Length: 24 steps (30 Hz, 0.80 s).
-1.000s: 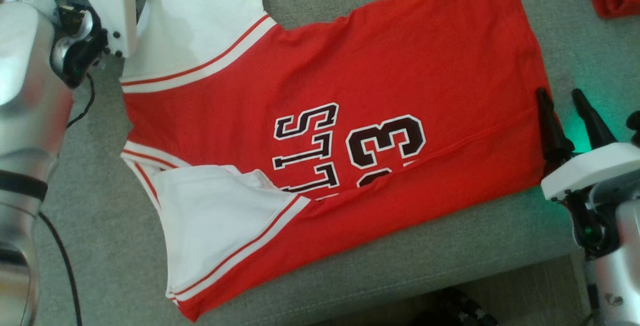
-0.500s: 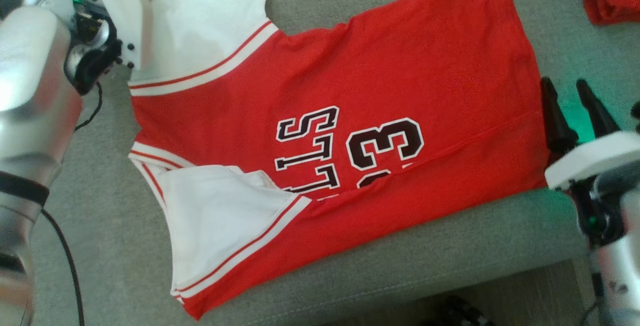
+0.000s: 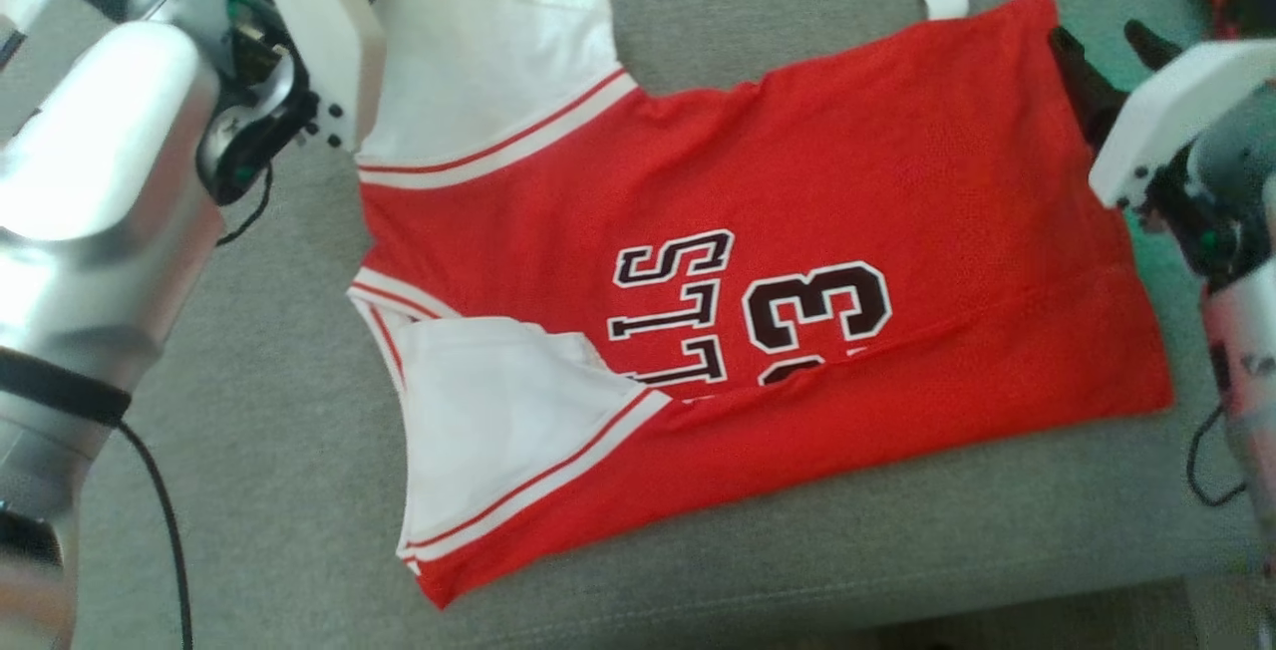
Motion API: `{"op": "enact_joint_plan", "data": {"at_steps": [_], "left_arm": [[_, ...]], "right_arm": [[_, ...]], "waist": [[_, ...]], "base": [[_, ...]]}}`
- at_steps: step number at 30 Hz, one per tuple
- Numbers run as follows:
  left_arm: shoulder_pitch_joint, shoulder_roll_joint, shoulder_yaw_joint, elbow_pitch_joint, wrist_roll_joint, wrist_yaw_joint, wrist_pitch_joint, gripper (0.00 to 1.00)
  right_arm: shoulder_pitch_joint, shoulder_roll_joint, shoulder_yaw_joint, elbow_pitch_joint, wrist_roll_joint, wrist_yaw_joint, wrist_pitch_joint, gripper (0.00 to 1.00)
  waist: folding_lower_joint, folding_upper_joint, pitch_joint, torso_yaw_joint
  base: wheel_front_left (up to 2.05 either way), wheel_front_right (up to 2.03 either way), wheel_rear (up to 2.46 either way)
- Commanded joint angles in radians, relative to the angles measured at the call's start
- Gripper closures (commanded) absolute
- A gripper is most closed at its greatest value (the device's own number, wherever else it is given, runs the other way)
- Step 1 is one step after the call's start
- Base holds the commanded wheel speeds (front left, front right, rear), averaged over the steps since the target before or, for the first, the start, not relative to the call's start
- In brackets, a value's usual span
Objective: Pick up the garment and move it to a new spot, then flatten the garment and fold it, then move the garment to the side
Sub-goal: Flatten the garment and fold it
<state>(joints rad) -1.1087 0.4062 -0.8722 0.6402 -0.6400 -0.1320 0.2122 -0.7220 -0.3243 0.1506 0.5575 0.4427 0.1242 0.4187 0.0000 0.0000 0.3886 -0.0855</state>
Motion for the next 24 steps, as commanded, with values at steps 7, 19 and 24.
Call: {"op": "enact_joint_plan", "data": {"at_steps": [7,19,24], "left_arm": [[-0.028,0.055,0.009,-0.110,-0.013,0.002,0.001,1.00],[-0.017,0.052,-0.011,-0.156,-0.014,0.007,0.012,1.00],[-0.010,0.052,-0.018,-0.159,-0.015,0.012,0.011,1.00]], "right_arm": [[-0.164,-0.003,0.047,0.203,-0.068,0.007,0.002,0.00],[-0.291,0.016,0.100,0.411,-0.055,0.007,-0.013,0.00],[-0.321,0.016,0.134,0.464,-0.033,0.007,-0.031,0.04]], "waist": [[0.0000,0.0000,0.008,0.060],[0.0000,0.0000,0.013,0.101],[0.0000,0.0000,0.009,0.107]], "base": [[0.00,0.00,0.00],[0.00,0.00,0.00],[0.00,0.00,0.00]]}}
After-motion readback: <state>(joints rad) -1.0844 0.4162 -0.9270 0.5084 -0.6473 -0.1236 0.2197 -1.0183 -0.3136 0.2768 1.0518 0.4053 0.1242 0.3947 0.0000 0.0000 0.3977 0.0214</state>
